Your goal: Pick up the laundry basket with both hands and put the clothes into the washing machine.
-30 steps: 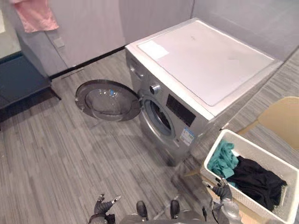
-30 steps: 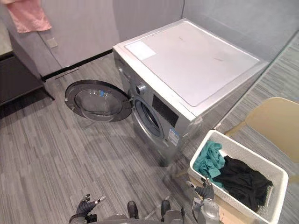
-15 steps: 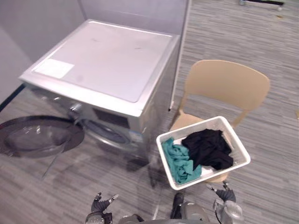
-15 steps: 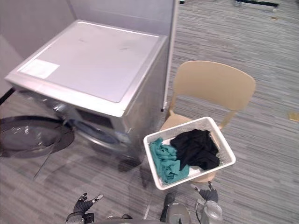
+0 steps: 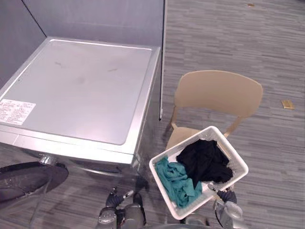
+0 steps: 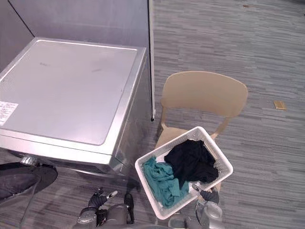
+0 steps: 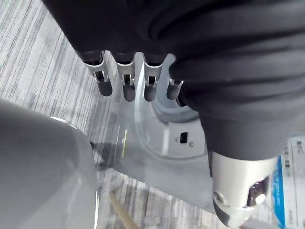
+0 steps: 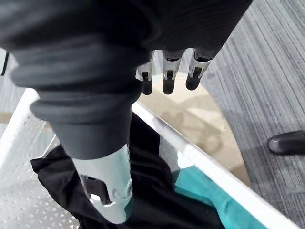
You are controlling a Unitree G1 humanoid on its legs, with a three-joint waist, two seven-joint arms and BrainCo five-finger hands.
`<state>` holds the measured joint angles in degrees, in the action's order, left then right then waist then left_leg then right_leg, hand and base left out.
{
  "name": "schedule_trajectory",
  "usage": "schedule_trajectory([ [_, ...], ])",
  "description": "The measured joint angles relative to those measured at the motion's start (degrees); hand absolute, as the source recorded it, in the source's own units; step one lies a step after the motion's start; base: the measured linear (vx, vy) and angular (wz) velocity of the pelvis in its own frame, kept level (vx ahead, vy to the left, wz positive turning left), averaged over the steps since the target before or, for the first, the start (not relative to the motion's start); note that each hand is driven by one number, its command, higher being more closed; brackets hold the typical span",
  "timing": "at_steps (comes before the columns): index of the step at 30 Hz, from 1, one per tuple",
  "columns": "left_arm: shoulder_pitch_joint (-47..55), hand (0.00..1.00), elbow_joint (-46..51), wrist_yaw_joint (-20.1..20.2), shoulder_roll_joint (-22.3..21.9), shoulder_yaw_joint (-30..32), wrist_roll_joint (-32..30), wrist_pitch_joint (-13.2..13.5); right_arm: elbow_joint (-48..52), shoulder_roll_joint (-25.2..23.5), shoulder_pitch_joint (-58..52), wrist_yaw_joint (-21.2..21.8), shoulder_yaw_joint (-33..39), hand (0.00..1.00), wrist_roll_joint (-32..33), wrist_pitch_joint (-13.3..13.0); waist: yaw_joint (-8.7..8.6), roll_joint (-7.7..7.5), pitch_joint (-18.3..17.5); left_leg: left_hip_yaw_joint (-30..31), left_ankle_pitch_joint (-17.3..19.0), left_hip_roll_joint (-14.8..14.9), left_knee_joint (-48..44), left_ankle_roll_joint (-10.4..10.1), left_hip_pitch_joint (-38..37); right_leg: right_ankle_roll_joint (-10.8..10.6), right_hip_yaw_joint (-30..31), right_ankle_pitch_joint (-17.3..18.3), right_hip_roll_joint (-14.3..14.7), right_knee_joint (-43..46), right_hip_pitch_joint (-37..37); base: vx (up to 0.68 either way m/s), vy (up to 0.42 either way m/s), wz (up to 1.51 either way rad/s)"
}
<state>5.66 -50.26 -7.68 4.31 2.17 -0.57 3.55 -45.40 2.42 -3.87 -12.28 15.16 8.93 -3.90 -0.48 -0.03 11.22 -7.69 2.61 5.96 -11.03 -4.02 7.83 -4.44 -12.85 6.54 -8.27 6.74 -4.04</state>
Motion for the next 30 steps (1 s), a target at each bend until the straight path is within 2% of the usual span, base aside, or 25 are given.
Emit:
schedule_trajectory([
  [1, 0.2, 0.00, -0.3, 0.0, 0.2, 0.0, 0.0, 0.0, -0.1, -0.1, 0.0, 0.0, -1.0, 0.00, 0.0, 0.0, -0.09, -0.08, 0.0, -0.4, -0.8, -0.9, 2.9, 0.7, -2.0, -0.3, 0.3, -0.2, -0.7, 0.0, -0.6, 0.14, 0.106, 0.01],
  [6, 0.4, 0.00, -1.4, 0.0, 1.1, 0.0, -0.1, 0.0, -1.1, -0.1, 0.9, 0.2, -4.1, 0.00, 3.0, -0.1, -0.36, -0.19, -0.2, -1.1, -4.2, -2.3, 11.1, 0.8, -7.0, -1.0, 0.5, -0.7, -1.2, -0.1, -1.3, 0.06, 0.027, -0.05],
  [12, 0.5, 0.00, -2.1, 0.0, 1.0, -0.4, -0.1, 0.0, -2.3, 0.3, 0.9, 1.7, -7.2, 0.00, 6.9, -0.2, -0.44, -0.59, -0.6, -1.1, -6.9, -1.9, 16.2, 0.4, -10.6, -0.9, 0.5, -0.7, -0.3, -0.3, -2.2, -0.02, -0.014, -0.03],
  [19, 0.6, 0.00, -2.4, 0.0, 1.3, -0.3, -0.2, 0.0, -2.3, 0.1, 0.9, 2.3, -8.4, 0.00, 6.2, -0.3, -0.41, -1.48, -1.3, -1.6, -8.0, -2.2, 16.9, 0.6, -10.8, -1.0, 1.1, -0.7, -0.6, -1.3, -2.2, -0.09, 0.005, -0.06],
  [23, 0.5, 0.00, -2.7, -0.1, 1.3, -0.3, -0.2, 0.0, -2.0, 0.1, 0.8, 2.2, -7.6, 0.00, 3.7, -0.3, -0.44, -1.51, -1.4, -2.1, -8.3, -2.7, 17.0, 0.5, -10.9, -2.1, 2.1, 0.3, -1.0, -3.3, -2.8, -0.14, 0.000, -0.12],
  [26, 0.6, 0.00, -2.8, -0.1, 1.0, -0.2, -0.2, -0.6, 0.5, 0.0, -1.3, 0.6, -3.8, 0.00, 1.7, -0.1, -0.83, -1.00, -1.6, -1.8, -8.3, -2.7, 17.0, 0.3, -11.8, -1.9, 2.2, 0.5, -0.9, -3.8, -4.0, -0.11, -0.002, -0.01],
  [30, 1.2, 0.00, -2.8, -0.1, 1.1, -0.1, -0.2, -0.8, 7.1, 0.3, -3.6, -1.5, -0.2, 0.00, -0.8, 0.0, -1.67, -1.42, -2.1, -1.9, -8.0, -2.8, 17.0, 0.3, -12.6, -2.2, 3.3, 0.9, -0.9, -4.0, -4.7, -0.05, 0.007, -0.04],
])
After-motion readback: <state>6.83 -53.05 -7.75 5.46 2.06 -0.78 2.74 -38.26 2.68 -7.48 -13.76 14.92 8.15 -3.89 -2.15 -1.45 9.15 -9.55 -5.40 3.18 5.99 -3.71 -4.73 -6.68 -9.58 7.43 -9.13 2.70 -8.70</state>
